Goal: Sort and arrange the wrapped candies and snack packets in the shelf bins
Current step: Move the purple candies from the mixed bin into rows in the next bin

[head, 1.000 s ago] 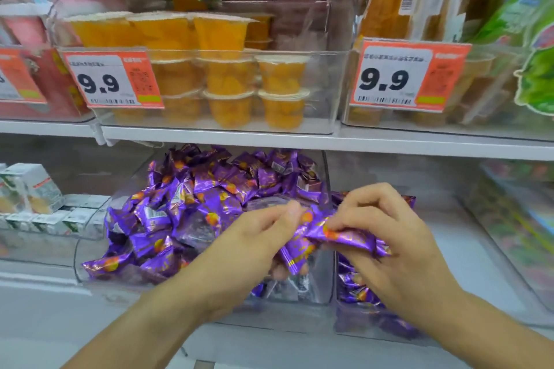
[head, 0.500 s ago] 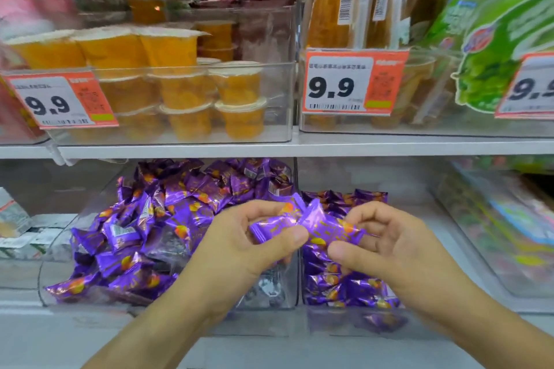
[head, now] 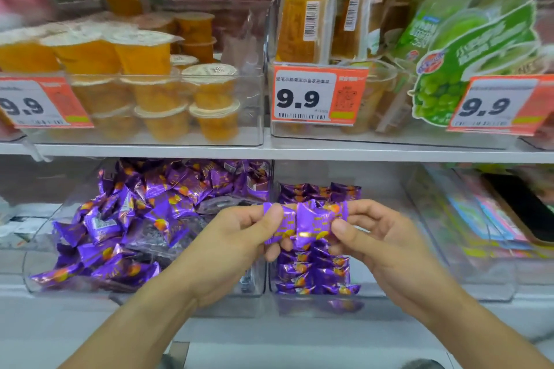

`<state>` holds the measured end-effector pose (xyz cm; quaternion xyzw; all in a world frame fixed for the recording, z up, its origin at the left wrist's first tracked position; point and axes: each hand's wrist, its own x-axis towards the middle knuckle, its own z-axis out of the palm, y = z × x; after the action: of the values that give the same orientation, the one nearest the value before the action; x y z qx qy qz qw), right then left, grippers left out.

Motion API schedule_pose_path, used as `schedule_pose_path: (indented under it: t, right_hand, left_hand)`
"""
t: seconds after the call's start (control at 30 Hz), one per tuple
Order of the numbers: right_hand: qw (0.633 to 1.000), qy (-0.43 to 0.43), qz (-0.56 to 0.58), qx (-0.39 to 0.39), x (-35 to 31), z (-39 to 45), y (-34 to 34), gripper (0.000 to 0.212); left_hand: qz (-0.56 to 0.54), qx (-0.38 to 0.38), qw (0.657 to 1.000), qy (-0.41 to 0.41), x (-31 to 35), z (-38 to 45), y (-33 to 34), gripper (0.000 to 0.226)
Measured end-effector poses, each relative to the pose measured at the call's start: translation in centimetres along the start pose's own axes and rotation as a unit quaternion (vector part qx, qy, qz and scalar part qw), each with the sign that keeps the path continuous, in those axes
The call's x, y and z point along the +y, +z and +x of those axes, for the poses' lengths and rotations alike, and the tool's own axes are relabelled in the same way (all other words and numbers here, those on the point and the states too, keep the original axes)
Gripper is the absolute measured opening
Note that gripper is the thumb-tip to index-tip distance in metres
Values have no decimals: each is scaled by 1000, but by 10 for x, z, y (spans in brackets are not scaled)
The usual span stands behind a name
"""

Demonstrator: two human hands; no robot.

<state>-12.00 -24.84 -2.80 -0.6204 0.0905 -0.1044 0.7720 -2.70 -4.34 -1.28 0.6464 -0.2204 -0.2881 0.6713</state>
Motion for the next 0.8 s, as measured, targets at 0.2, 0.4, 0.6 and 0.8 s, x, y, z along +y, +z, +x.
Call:
schedule_pose_path:
  t: [0.2, 0.4, 0.6, 0.8]
  right_hand:
    - [1000, -5, 0, -18, 7, 2, 6, 56]
    - [996, -48, -73, 14, 12, 7, 13, 46]
    - [996, -48, -62, -33, 5, 8, 13, 60]
    - [991, -47, -116, -52, 6, 19, 0, 47]
  left_hand:
    - [-7, 20, 1000, 14, -4, 10, 13, 40]
    - [31, -16, 999, 33, -3, 18, 13, 39]
    - [45, 70, 993, 84, -7, 22, 20, 21]
    - [238, 93, 956, 142, -22, 30, 19, 19]
